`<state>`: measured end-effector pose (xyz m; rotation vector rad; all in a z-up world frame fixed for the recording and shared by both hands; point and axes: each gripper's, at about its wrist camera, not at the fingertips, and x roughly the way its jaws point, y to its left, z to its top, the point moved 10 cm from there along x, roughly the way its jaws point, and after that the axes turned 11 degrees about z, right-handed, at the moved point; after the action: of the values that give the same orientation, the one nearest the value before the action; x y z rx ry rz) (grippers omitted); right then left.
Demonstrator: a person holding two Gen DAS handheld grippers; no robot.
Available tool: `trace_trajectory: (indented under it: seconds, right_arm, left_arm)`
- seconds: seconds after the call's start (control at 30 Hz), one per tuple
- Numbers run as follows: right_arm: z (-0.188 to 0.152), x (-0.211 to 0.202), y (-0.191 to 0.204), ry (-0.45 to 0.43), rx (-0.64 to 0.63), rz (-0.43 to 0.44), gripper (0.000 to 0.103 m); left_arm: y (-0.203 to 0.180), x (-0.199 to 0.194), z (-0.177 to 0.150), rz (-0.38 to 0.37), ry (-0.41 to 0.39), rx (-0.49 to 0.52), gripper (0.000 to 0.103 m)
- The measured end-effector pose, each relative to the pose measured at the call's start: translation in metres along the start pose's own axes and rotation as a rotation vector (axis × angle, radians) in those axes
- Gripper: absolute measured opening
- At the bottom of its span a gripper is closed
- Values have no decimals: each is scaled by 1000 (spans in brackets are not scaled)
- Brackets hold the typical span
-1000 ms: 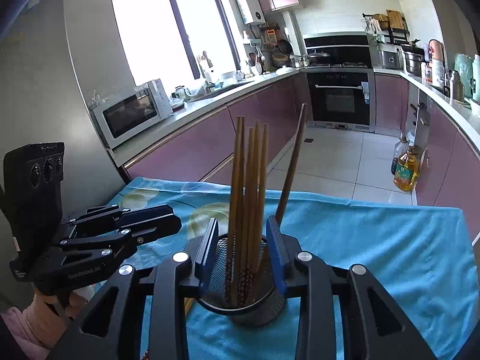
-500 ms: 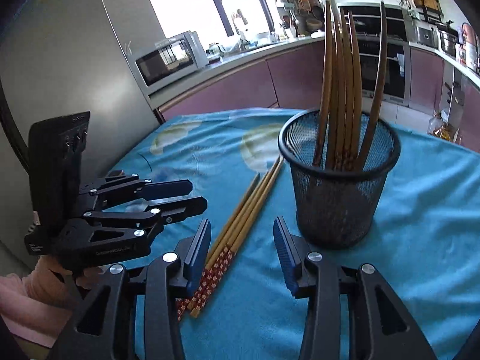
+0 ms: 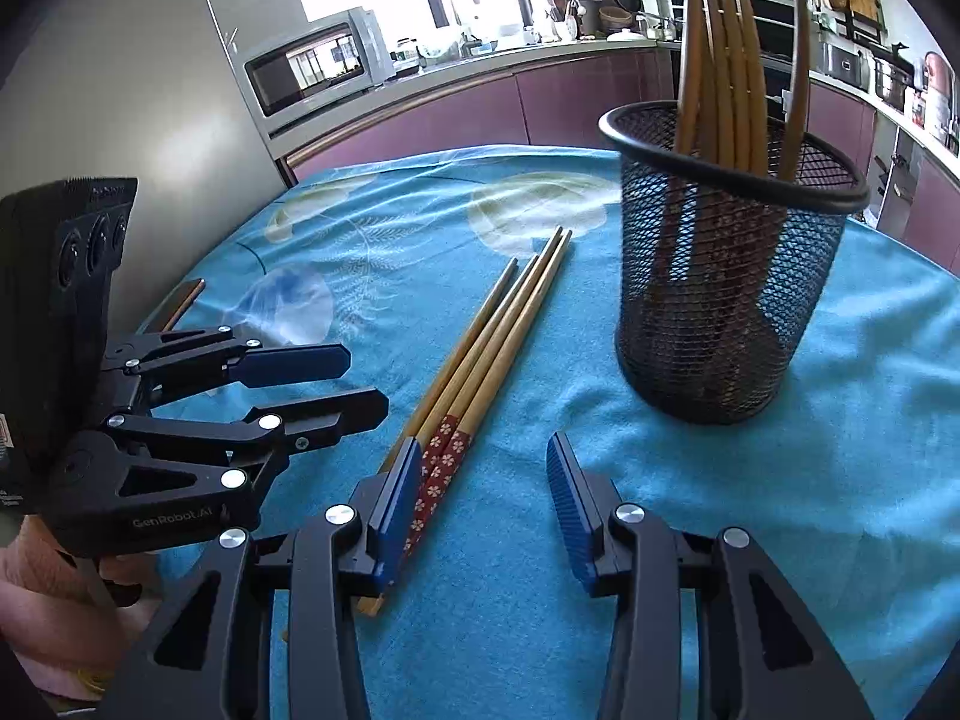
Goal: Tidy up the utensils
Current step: 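Lower the left gripper onto a loose chopstick while the right gripper closes on another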
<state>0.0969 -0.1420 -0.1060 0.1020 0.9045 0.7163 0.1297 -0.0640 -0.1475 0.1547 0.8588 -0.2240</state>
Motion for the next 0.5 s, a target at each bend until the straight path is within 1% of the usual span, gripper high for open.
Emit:
trace_trajectory:
  seconds: [0.13,0.23,0.5]
  right_arm:
    - [-3,3,1,11,-26,-37,41]
    - [-3,2,-2,13,-23,-61,41]
    - [-6,-4,-11,20,2,-80,37]
  left_arm:
    - [0,-1,1,-2,0,1,42]
    - [1,-2,2,-8,1,-1,42]
    - [-11,1,3,-28,7,26,43]
